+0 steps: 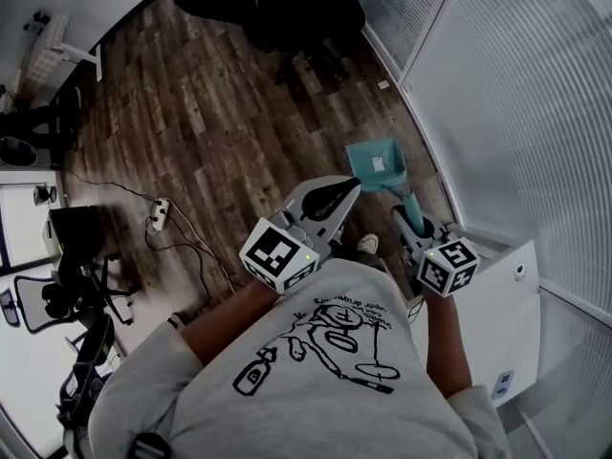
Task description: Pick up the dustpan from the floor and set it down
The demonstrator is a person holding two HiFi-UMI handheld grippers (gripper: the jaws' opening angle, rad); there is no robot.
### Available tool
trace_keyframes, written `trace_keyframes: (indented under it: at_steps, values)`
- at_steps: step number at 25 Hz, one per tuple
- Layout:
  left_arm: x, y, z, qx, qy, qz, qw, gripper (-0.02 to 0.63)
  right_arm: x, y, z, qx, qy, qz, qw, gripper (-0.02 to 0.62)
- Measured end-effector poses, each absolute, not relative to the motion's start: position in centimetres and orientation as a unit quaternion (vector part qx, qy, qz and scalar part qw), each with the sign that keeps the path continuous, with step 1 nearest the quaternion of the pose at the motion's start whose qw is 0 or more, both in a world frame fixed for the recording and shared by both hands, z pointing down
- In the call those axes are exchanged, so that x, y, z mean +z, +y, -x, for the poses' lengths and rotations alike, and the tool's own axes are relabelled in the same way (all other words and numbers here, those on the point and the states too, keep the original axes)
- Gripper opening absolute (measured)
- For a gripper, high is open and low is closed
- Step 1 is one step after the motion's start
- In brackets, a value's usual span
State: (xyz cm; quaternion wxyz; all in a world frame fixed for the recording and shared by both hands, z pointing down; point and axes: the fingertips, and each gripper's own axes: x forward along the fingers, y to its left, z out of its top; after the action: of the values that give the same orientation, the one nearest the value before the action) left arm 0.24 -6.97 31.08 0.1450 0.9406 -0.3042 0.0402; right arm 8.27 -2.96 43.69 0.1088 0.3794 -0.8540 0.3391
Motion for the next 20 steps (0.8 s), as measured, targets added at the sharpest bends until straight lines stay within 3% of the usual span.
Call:
trace_keyframes:
  at_steps: [20]
  values:
    - [33.1, -6.2, 1.3, 0.056, -0.303, -0.937, 0.165, 0.002, 48.7, -3.4, -7.6, 0.351, -0.846, -0.385, 0.116, 0.009]
